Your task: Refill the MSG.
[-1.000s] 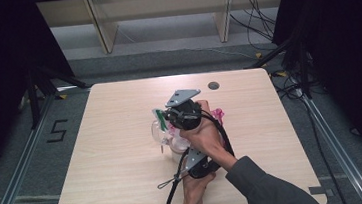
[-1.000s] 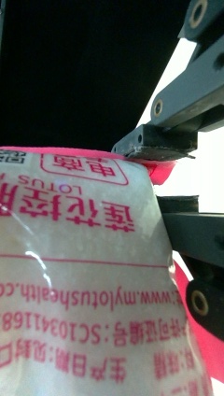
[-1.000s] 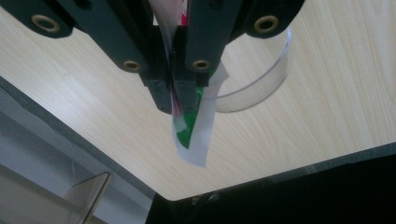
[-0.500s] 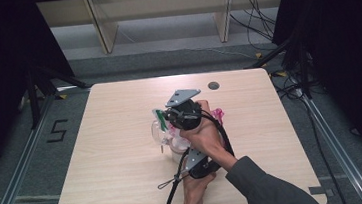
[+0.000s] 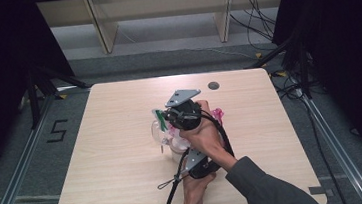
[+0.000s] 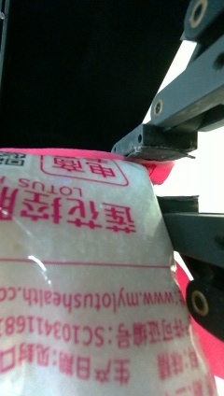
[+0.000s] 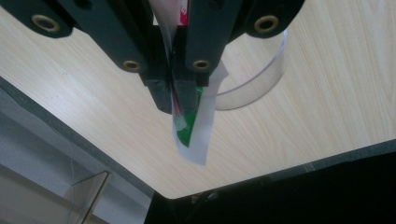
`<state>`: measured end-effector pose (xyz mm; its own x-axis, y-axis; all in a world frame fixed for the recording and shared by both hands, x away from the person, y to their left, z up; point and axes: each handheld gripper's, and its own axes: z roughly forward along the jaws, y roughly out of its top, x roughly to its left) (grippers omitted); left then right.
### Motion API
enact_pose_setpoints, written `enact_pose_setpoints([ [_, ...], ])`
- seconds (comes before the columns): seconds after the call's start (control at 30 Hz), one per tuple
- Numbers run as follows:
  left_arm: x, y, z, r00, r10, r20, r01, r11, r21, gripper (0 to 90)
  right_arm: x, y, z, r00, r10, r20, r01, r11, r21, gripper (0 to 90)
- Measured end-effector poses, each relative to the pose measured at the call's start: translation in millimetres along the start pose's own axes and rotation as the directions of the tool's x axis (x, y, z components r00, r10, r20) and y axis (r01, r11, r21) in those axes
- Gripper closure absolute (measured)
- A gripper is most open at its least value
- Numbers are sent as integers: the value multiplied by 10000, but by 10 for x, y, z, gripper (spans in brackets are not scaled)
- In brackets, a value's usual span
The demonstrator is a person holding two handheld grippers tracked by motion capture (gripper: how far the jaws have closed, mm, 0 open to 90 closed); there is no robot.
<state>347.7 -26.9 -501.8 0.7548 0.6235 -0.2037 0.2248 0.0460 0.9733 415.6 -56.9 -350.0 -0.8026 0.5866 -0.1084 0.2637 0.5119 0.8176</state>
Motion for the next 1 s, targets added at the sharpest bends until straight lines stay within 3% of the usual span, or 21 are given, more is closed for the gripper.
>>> enact_pose_setpoints([
  [0.1,-1,-2,6,10000,-34,14,34,10000,-2,732,13,-11,13,10000,-27,41,26,9998,188,897],
  [0.17,6,-14,31,9998,-94,198,101,9992,-390,732,10,-3,12,9999,-106,63,105,9998,142,897],
  [0.23,8,-14,31,9998,-73,161,79,9994,-333,732,1,-4,20,9997,-253,66,253,9997,8,897],
  [0.3,4,-12,31,9998,-106,193,113,9992,-379,732,12,-7,13,10000,-40,73,39,9999,127,897],
  [0.4,-2,10,-1,10000,-69,32,69,10000,-44,732,4,-1,17,9998,-210,61,210,9998,-5,897],
  [0.43,-8,14,-3,9999,-102,22,102,9999,-65,732,7,2,3,10000,-45,10,45,10000,52,897],
  [0.7,3,22,-11,10000,-92,25,92,9999,-117,732,11,21,1,10000,-36,-10,36,10000,62,897],
  [0.77,6,21,-8,9996,-222,155,226,9994,-272,732,19,26,3,10000,-46,55,45,9999,95,897],
  [0.8,25,23,8,9984,-152,550,162,9997,-184,733,20,28,10,9999,-112,13,112,9999,28,897],
  [0.83,-2,6,36,9954,-598,752,632,9970,-443,734,23,28,15,9999,-134,18,134,9999,-14,897],
  [1.0,-14,-6,51,9943,-702,804,736,9965,-398,732,15,17,27,10000,-80,44,80,9999,107,897],
])
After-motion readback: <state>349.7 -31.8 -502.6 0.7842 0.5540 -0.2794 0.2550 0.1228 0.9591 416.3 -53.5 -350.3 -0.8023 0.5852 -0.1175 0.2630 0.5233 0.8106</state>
